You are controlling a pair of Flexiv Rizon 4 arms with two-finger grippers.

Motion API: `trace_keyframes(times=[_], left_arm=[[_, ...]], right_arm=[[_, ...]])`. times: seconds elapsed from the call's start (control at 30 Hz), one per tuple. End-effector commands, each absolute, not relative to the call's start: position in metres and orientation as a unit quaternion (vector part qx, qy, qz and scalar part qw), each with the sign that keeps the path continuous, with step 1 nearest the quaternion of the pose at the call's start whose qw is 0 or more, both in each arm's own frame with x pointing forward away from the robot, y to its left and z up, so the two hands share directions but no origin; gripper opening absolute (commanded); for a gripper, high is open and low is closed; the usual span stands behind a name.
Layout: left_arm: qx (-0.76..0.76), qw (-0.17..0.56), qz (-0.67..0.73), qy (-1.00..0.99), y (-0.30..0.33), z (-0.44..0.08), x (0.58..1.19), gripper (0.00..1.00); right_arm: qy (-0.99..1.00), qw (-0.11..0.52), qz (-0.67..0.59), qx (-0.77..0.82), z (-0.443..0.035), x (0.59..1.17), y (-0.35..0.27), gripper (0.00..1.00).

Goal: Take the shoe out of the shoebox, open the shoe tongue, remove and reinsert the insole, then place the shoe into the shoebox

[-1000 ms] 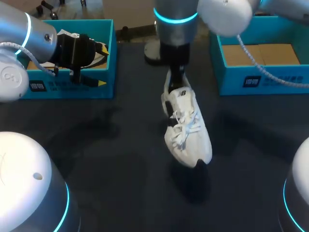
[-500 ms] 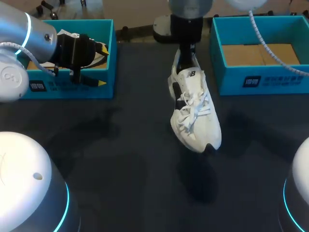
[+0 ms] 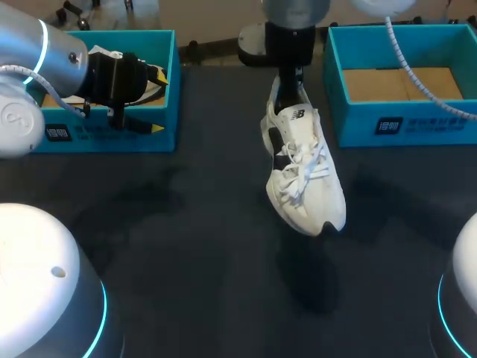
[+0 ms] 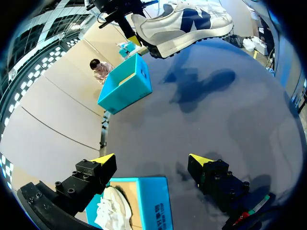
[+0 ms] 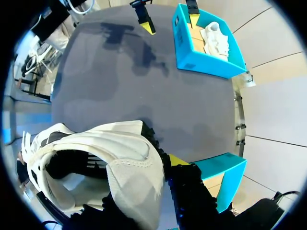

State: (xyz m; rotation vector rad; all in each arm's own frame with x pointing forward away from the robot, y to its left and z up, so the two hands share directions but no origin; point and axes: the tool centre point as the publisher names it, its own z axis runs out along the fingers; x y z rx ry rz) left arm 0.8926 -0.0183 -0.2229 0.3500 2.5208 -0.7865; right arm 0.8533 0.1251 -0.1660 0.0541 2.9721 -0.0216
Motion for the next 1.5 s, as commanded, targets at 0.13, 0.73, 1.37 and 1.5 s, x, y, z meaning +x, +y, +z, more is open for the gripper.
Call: trace_keyframes(times=[0.13,0.73,1.37,1.5], left_arm=[[0.127,0.236,-0.284,0.921,-0.02,-0.223,0.893,1.0],[0.127,0.236,-0.284,0.921,-0.02,-0.223,0.893,1.0],[0.127,0.236,-0.284,0.921,-0.02,-0.223,0.893,1.0],[0.127,0.236,-0.284,0.921,-0.02,-0.223,0.893,1.0]], right_arm=[[0.996,0.085,-0.006,0.018,-0.165,0.853,0.124,0.0],[0.996,0.087,-0.023,-0.007,-0.155,0.873,0.032,0.0],[0.993,0.107,-0.041,-0.001,-0.149,0.936,-0.099,0.0],[0.994,0.104,-0.044,-0.008,-0.149,0.948,-0.119,0.0]])
